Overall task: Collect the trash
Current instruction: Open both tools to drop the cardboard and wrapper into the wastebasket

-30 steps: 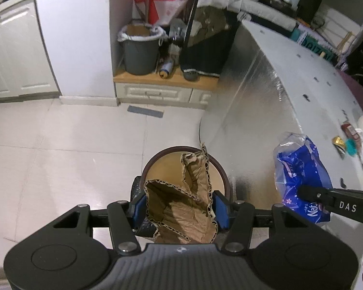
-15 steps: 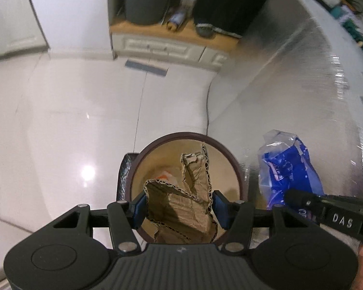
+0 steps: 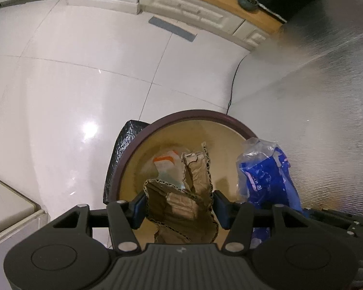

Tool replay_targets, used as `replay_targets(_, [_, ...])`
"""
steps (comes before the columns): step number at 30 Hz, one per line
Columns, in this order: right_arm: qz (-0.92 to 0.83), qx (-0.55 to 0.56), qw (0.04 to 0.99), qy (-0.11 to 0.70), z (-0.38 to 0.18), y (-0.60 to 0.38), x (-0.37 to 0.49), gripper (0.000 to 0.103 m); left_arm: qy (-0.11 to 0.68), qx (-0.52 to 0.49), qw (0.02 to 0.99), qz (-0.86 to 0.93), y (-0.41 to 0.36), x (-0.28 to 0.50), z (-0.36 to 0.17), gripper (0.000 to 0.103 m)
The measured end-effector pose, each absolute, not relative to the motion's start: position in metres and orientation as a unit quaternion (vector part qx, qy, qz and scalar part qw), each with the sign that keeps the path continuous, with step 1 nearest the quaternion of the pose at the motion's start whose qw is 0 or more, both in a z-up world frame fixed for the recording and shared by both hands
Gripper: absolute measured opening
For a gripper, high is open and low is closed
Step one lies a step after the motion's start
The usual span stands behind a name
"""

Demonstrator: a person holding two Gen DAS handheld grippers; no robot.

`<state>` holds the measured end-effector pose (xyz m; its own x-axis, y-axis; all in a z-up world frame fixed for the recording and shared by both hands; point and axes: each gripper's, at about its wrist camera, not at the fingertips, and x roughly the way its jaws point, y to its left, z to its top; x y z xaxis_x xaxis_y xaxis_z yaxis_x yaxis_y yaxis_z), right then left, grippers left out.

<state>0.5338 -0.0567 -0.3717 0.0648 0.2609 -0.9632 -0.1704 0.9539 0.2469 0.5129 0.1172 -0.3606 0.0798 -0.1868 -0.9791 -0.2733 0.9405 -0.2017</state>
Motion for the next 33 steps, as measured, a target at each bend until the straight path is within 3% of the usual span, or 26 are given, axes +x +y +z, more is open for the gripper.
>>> replay_targets(8, [0.142, 0.058, 0.719, 0.678, -0.394, -0.065, 0.538, 0.011, 0.679, -0.155, 0.716, 0.048, 0.115, 0.520, -0.383, 0.065])
replay_targets(13, [0.128, 0.076, 0.717, 0.681, -0.403, -0.070, 0.539, 0.031, 0.688, -0.147, 0.709, 0.051, 0.119, 0.518, -0.388, 0.079])
replay_targets(19, [0.125, 0.069, 0.717, 0.682, -0.401, -0.069, 0.539, 0.037, 0.694, -0.147, 0.703, 0.050, 0.120, 0.517, -0.391, 0.091])
replay_targets(33, [0.104, 0.053, 0.725, 0.679, -0.381, -0.079, 0.519, 0.045, 0.702, -0.132, 0.700, 0.033, 0.120, 0.498, -0.376, 0.101])
